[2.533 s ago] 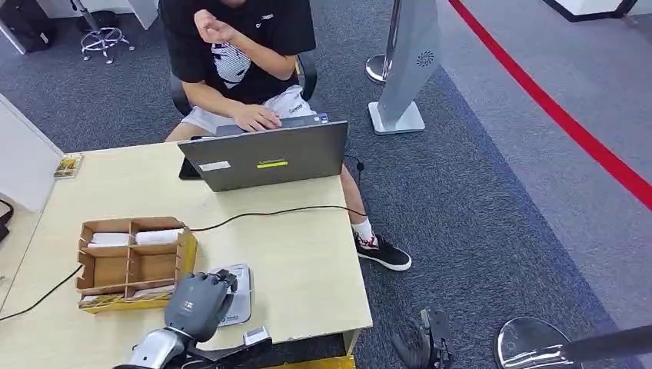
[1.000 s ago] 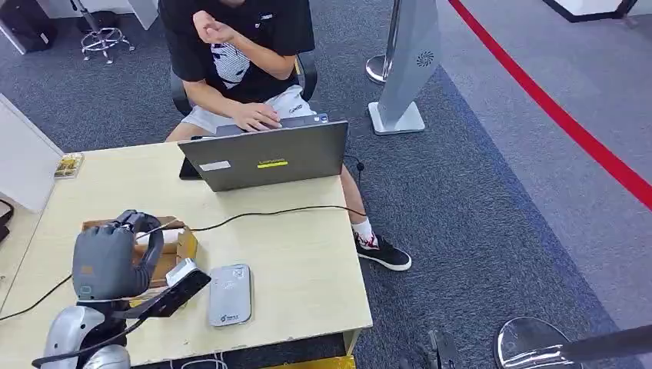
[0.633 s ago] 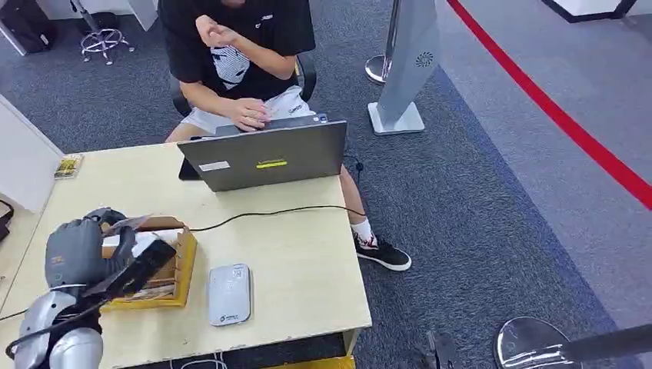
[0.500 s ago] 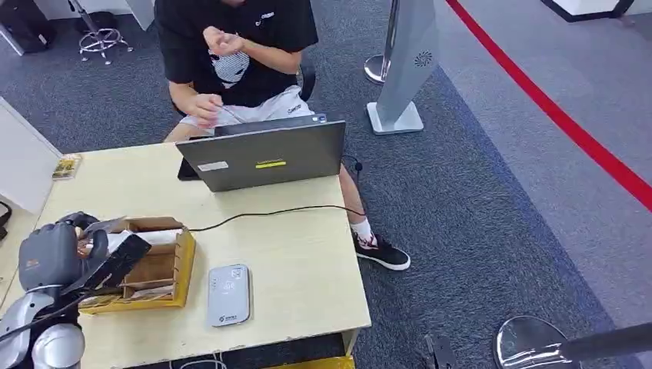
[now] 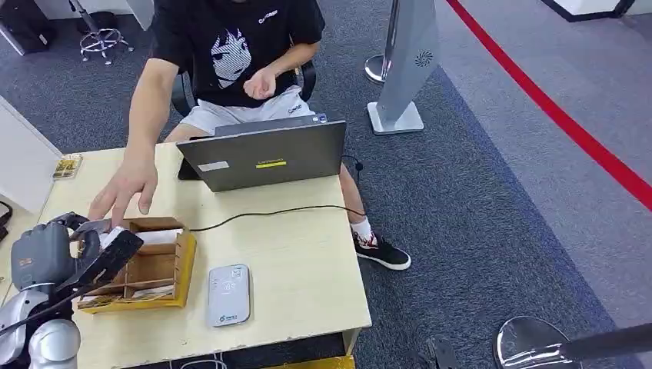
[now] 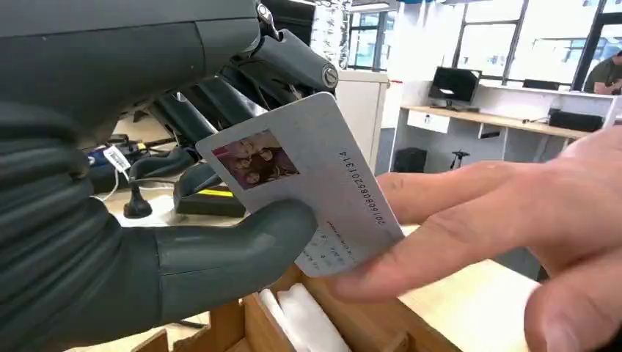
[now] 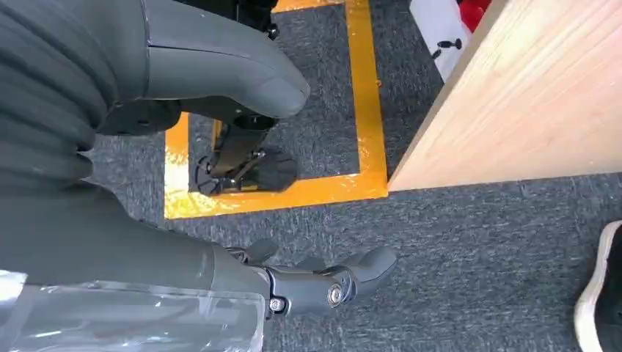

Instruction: Pass the card to the sensor for recognition and then transmit it.

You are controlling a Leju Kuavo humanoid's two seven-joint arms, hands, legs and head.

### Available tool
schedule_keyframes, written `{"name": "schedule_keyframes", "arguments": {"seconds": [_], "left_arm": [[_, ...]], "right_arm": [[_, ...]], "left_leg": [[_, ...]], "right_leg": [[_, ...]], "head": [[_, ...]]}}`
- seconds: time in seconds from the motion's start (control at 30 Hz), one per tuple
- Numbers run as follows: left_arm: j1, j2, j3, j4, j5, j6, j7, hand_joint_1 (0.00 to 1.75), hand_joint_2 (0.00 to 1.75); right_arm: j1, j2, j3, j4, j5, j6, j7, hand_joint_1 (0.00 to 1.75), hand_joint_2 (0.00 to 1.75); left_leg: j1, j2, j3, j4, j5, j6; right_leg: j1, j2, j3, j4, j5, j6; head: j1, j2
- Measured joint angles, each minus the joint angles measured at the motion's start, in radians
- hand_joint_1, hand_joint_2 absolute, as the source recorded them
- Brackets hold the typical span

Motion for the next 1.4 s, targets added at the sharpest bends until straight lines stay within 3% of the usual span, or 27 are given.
{"name": "schedule_keyframes", "arguments": {"seconds": [0.1,0.13,0.17,0.2,0.83,0.9,0.97,1.07,1.17,1.3,1.4], "left_arm": [[-0.001,-0.004,0.0,-0.002,0.006,0.006,-0.008,1.75,1.75],[-0.001,-0.005,0.0,-0.003,0.01,0.007,-0.012,1.66,1.75],[-0.002,-0.006,0.0,-0.005,0.012,0.01,-0.016,0.23,1.75],[-0.002,-0.008,0.0,-0.009,0.013,0.012,-0.018,0.0,1.75],[-0.001,-0.042,0.0,-0.071,0.034,0.015,-0.022,0.0,1.75],[0.0,-0.046,0.0,-0.079,0.03,0.016,-0.034,0.0,1.75],[0.009,-0.039,-0.021,-0.102,-0.042,0.016,-0.071,0.0,1.75],[0.036,0.029,-0.153,-0.129,-0.11,-0.072,-0.111,0.0,1.75],[0.042,0.138,-0.361,-0.156,-0.204,-0.125,-0.058,0.0,1.75],[0.049,0.239,-0.559,-0.189,-0.234,-0.124,-0.016,0.0,1.75],[0.056,0.287,-0.632,-0.204,-0.231,-0.102,-0.009,0.0,1.75]], "right_arm": [[-0.001,0.0,-0.003,0.002,0.001,0.0,-0.003,0.0,1.75],[-0.001,0.0,-0.004,0.003,0.001,0.0,-0.005,0.0,1.75],[-0.001,0.0,-0.004,0.004,0.002,0.0,-0.005,0.0,1.75],[-0.001,0.0,-0.004,0.005,0.002,0.0,-0.005,0.0,1.75],[-0.005,0.0,-0.005,0.02,0.002,-0.005,-0.006,0.0,1.75],[-0.005,0.0,-0.005,0.02,0.002,-0.006,-0.006,0.0,1.75],[-0.006,0.0,-0.004,0.021,0.002,-0.018,-0.008,0.0,1.75],[-0.011,-0.002,-0.004,0.032,0.023,-0.035,-0.03,0.0,1.75],[-0.054,-0.008,-0.004,0.055,0.018,-0.02,-0.083,0.0,1.75],[-0.115,-0.011,-0.002,0.084,0.008,-0.038,-0.078,0.0,1.75],[-0.123,-0.011,0.003,0.088,-0.006,-0.04,-0.078,0.0,1.75]], "left_leg": [[0.0,0.0,0.0,0.0,0.0,0.0],[0.0,0.0,0.0,0.0,0.0,0.0],[0.0,0.0,0.0,0.0,0.0,0.0],[0.0,0.001,0.0,0.0,0.0,0.0],[0.0,0.0,0.0,0.0,0.0,0.0],[0.0,0.0,0.0,0.0,0.0,0.0],[0.0,0.0,0.0,0.0,0.0,0.0],[0.0,-0.001,-0.001,0.0,0.0,0.0],[0.0,0.003,-0.001,0.0,0.0,0.0],[0.0,0.004,0.001,0.0,0.0,0.0],[0.0,0.004,0.001,0.0,0.0,0.0]], "right_leg": [[0.0,0.0,0.0,0.0,0.0,0.0],[0.0,0.0,0.0,0.0,0.0,0.0],[0.0,0.001,0.0,0.0,0.0,0.0],[0.0,0.001,0.0,0.0,0.0,0.0],[0.0,0.0,0.0,0.0,0.0,0.0],[0.0,0.0,0.0,0.0,0.0,0.0],[0.0,0.0,0.0,0.0,0.0,0.0],[0.0,-0.001,0.0,0.0,0.0,0.0],[0.0,0.003,-0.001,0.0,0.001,-0.001],[0.0,0.004,-0.001,0.0,0.001,-0.001],[0.0,0.004,-0.001,0.0,0.001,-0.001]], "head": [[0.0,0.0],[0.0,0.0],[0.0,0.0],[0.0,0.0],[0.0,0.0],[0.0,0.0],[0.0,0.0],[0.0,0.0],[0.0,0.0],[0.0,0.0],[0.001,0.0]]}}
